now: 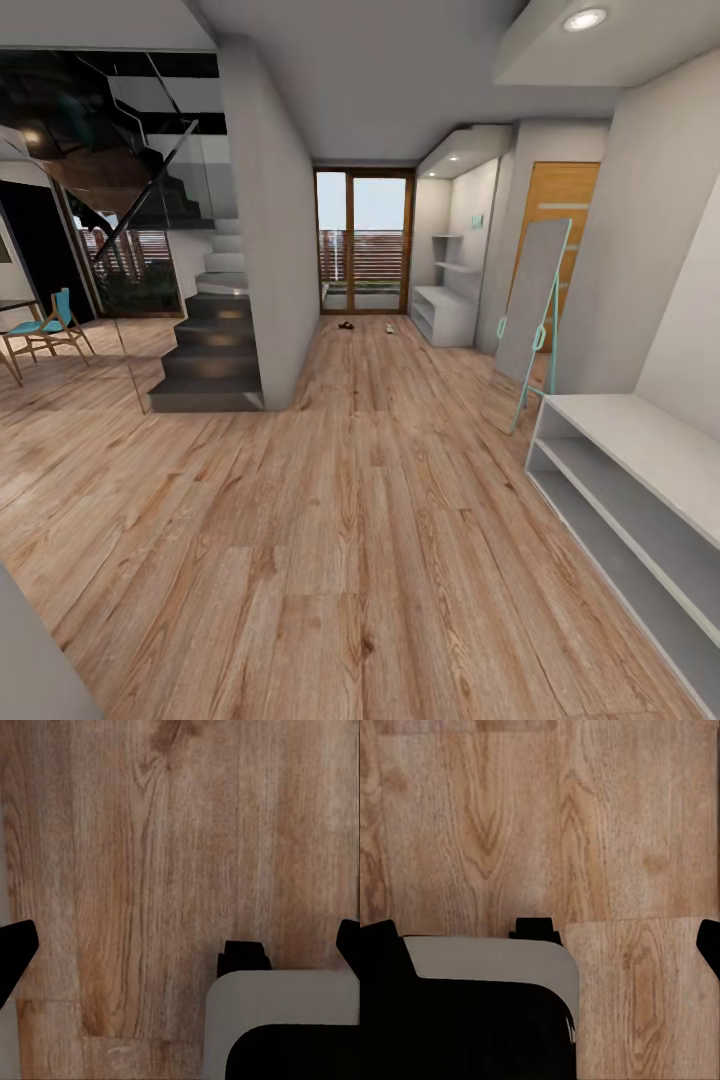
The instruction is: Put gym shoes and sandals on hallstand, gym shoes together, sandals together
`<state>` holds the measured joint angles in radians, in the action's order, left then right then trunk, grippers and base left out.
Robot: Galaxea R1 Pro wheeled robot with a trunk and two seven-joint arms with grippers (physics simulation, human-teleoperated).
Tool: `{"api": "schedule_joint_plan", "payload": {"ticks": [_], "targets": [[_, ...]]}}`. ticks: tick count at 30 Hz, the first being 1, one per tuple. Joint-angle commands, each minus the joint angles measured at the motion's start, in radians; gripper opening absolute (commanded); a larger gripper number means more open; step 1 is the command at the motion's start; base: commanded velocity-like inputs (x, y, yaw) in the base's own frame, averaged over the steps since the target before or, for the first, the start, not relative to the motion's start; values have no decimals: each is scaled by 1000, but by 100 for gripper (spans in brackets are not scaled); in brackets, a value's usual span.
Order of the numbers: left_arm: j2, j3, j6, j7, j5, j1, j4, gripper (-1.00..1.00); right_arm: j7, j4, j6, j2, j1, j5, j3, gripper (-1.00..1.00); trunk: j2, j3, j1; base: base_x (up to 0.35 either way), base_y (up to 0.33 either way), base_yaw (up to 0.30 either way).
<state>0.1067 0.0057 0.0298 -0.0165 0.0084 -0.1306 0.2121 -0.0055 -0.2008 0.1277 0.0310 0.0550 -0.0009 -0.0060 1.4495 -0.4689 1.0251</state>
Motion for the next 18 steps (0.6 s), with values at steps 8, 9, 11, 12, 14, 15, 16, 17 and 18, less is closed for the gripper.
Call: {"api": "schedule_joint_plan", "payload": {"ticks": [8,9,11,12,14,15,16,17,18], "targets": [[-7,0,153,-1,3,-68,16,100,-1,-268,184,1,4,-2,-2,100,1,-1,0,0,0,0],[-7,0,168,-1,3,-70,16,100,-1,-279,186,1,6,-2,-2,100,1,-1,0,0,0,0],[-8,0,192,-1,3,-74,17,100,-1,-299,190,1,9,-2,-2,100,1,-1,0,0,0,0],[-9,0,203,-1,3,-78,17,100,-1,-307,192,1,11,-2,-3,100,1,-1,0,0,0,0],[-9,1,219,-1,4,-84,17,100,-1,-320,194,1,17,-2,-3,100,1,-1,0,0,0,0],[-9,2,225,-1,4,-87,18,100,-1,-325,195,1,20,-2,-3,100,1,-1,0,0,0,0],[-9,3,230,-1,5,-90,18,100,-1,-328,195,1,23,-2,-3,100,1,-1,0,0,0,0],[-10,17,243,-1,5,-96,18,100,-1,-334,196,1,35,-2,-3,100,1,-1,0,0,0,0],[-10,20,246,-1,5,-96,18,100,-1,-334,196,1,37,-2,-3,100,1,-1,0,0,0,0]]}}
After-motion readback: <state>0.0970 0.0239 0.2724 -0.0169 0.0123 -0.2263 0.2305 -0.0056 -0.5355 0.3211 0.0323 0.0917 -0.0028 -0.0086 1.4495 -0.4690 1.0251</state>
